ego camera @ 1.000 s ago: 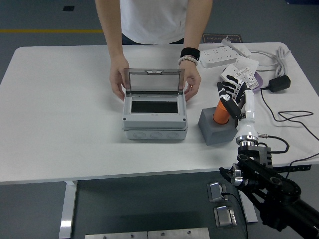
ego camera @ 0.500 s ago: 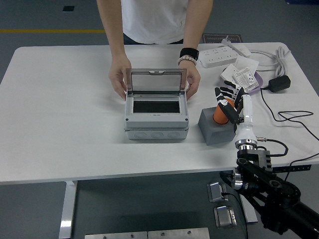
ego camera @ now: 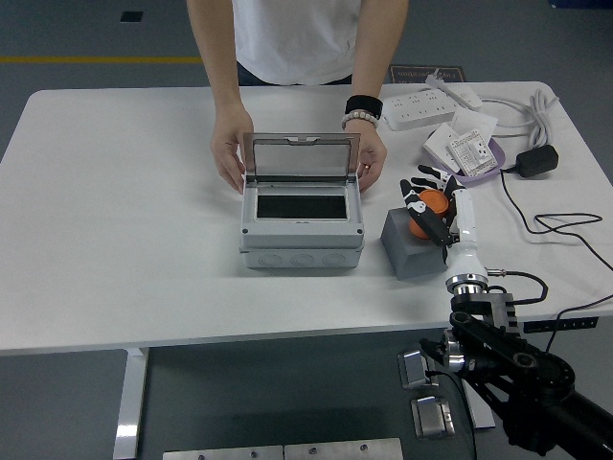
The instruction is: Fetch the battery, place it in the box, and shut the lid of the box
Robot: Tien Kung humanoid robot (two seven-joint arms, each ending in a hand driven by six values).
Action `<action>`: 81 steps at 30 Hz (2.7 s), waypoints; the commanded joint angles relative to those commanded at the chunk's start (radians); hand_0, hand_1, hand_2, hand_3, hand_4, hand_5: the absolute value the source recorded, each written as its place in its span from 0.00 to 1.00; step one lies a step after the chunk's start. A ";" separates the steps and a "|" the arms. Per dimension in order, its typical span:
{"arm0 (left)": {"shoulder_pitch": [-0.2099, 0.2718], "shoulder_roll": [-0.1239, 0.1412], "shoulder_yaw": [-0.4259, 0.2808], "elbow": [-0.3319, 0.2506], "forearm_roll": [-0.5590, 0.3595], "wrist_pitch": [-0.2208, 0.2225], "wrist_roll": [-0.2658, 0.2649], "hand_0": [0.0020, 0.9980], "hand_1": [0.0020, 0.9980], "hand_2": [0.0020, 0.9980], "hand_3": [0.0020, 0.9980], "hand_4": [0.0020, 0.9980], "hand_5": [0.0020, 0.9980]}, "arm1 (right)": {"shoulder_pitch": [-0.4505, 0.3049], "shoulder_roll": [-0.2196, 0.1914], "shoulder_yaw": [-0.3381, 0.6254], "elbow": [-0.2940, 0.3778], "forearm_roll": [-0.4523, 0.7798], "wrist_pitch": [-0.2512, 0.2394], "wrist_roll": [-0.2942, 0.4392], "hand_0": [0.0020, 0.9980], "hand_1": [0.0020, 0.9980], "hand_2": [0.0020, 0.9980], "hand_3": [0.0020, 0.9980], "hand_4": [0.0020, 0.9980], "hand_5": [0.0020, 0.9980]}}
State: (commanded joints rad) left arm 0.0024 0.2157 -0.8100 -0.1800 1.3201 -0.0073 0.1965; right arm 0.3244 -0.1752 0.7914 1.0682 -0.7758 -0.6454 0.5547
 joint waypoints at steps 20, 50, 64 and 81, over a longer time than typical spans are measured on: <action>0.000 0.004 0.004 0.000 -0.003 0.003 -0.004 0.63 0.71 0.63 0.60 0.60 0.49 | -0.001 -0.006 -0.006 -0.008 0.003 0.000 -0.026 0.62 0.61 0.57 0.63 0.50 0.03; 0.001 0.010 0.007 0.000 -0.007 0.012 -0.009 0.63 0.71 0.63 0.60 0.60 0.50 | 0.005 -0.010 -0.020 0.009 0.071 0.000 -0.007 0.19 0.21 0.23 0.23 0.00 0.00; 0.000 0.010 0.009 0.000 -0.004 0.014 -0.008 0.63 0.71 0.63 0.60 0.61 0.50 | 0.042 -0.019 -0.018 0.024 0.016 0.000 -0.049 0.10 0.21 0.24 0.26 0.00 0.00; 0.006 0.013 -0.008 0.000 0.012 0.012 0.001 0.63 0.71 0.63 0.60 0.61 0.50 | 0.163 -0.084 0.001 0.143 -0.461 0.003 -0.481 0.10 0.21 0.24 0.25 0.00 0.00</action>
State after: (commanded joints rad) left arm 0.0088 0.2284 -0.8179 -0.1800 1.3325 0.0049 0.1975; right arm 0.4876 -0.2592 0.7920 1.2107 -1.2370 -0.6429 0.0742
